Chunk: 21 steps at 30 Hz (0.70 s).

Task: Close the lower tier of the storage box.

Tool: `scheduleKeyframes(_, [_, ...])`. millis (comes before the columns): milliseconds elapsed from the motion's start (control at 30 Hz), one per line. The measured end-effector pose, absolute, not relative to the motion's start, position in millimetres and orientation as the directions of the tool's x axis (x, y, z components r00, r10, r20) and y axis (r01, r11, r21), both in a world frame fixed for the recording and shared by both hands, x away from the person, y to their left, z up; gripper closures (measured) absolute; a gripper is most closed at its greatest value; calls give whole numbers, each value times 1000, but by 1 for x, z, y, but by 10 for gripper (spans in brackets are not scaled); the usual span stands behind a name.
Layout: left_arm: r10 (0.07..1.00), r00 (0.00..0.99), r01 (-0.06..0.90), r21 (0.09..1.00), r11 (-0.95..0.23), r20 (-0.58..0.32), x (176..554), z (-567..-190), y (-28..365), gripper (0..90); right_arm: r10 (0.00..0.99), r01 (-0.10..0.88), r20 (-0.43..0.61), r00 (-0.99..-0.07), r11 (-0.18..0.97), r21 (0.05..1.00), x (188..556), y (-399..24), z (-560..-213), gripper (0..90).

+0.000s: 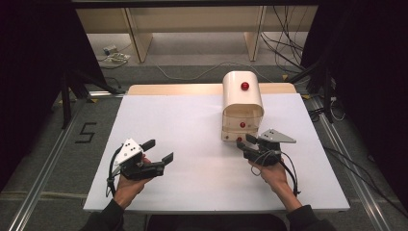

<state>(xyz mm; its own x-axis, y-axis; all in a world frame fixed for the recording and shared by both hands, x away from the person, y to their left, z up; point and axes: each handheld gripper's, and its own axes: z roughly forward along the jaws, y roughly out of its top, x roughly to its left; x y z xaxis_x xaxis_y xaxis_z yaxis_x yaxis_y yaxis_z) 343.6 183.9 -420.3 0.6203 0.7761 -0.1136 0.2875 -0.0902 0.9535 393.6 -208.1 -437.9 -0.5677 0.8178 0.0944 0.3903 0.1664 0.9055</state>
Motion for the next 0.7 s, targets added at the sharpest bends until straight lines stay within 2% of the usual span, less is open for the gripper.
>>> scheduleKeyframes(367, [775,622,288,953,-90,-114,343,-420,184,156,788,336,102,-607,138,932,380,-207,-426,375])
scheduleKeyframes(700, [773,623,289,953,-90,-115,343,-420,184,156,767,320,115,-631,122,940,370,-206,-422,326])
